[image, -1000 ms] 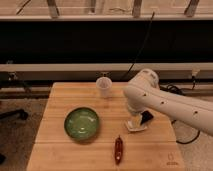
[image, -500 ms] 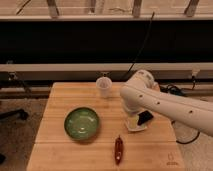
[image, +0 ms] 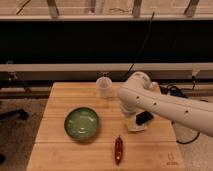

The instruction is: Push the ceramic bowl across the table

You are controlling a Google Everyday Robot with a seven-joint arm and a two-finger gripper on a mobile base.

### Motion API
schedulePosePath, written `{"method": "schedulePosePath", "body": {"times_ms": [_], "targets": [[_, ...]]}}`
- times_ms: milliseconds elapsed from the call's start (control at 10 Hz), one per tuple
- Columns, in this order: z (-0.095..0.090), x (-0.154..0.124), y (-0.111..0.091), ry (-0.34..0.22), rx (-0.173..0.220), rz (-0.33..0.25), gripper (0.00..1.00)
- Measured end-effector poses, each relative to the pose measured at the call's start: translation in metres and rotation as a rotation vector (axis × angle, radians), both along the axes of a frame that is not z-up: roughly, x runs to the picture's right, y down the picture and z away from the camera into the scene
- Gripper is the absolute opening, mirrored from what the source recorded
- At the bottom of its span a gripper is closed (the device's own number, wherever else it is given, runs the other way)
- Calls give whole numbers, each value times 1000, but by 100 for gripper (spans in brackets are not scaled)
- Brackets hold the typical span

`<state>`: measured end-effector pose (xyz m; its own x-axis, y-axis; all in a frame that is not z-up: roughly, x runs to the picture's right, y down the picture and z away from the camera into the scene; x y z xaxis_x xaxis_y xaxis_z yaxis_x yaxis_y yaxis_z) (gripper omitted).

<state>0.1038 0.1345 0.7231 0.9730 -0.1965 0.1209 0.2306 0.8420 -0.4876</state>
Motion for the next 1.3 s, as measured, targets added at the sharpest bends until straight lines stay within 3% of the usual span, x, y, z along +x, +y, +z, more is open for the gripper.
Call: {"method": "schedulePosePath", "body": {"times_ms": [1300], "targets": [[24, -19, 10, -52, -15, -28, 80]]}}
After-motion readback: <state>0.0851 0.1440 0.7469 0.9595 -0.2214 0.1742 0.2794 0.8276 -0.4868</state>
